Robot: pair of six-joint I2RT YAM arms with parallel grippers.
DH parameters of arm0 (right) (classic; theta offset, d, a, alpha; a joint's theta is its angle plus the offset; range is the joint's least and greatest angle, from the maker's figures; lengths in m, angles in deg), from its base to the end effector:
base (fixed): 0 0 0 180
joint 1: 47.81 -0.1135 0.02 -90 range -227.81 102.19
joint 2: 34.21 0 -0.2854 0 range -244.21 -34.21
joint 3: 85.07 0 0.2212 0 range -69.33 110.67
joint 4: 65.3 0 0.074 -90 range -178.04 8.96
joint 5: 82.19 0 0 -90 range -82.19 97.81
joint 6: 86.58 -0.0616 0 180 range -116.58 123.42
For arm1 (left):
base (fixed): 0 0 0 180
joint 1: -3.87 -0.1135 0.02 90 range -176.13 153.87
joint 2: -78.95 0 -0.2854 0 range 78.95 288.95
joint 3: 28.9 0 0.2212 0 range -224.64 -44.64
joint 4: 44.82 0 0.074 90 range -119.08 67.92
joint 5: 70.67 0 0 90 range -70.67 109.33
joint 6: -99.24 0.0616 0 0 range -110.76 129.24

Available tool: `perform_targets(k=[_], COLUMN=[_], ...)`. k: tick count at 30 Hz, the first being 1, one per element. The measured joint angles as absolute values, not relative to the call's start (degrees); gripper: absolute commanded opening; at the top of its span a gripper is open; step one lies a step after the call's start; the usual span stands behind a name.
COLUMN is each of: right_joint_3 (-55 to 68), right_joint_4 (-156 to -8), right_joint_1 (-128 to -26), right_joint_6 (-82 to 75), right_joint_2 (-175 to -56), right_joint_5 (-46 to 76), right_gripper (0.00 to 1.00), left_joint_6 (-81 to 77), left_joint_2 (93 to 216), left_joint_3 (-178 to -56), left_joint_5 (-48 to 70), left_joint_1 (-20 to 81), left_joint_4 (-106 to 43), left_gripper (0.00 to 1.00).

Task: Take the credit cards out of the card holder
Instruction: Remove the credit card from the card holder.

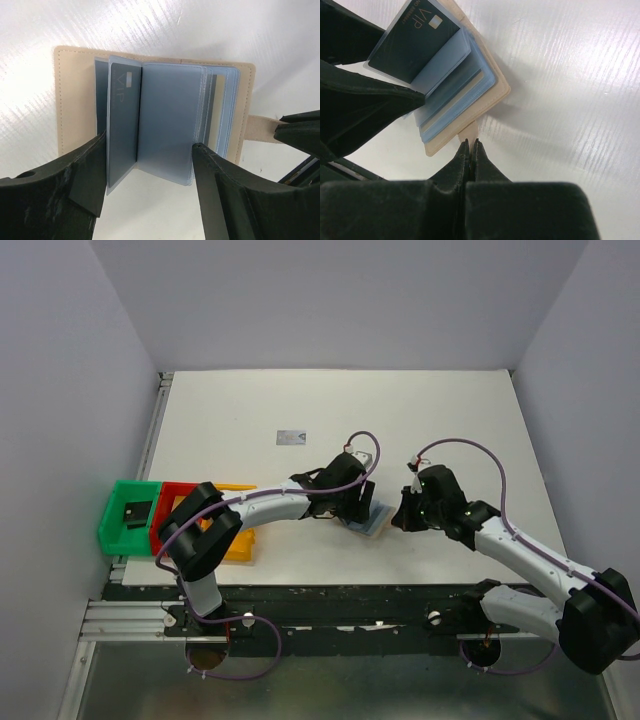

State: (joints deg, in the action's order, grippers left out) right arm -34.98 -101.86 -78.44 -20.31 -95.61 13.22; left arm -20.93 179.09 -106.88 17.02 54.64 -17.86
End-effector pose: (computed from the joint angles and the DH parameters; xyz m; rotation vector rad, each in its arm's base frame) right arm 0.1614 0.1023 0.2203 -0.1939 2.4680 0.5395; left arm 0.2282 -0.2834 0.2085 0.4741 2.5019 -0.6550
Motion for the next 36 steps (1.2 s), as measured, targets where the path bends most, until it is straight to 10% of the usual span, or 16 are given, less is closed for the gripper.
perform_targets(k=[36], right_joint_3=[-35.79], right_joint_4=[-103.24], right_joint_1=[-77.67], right_joint_6=[-21.25], right_joint_2=[-98.72], right_joint_5=[11.75], right_gripper=[0.00], left_joint_6=[-18.11], left_joint_2=[178.50], left_joint_3=[-108.71], left_joint_5=[22.09], left_joint_1=[57.22], left_joint_4=[-13.60], left_gripper=[0.99])
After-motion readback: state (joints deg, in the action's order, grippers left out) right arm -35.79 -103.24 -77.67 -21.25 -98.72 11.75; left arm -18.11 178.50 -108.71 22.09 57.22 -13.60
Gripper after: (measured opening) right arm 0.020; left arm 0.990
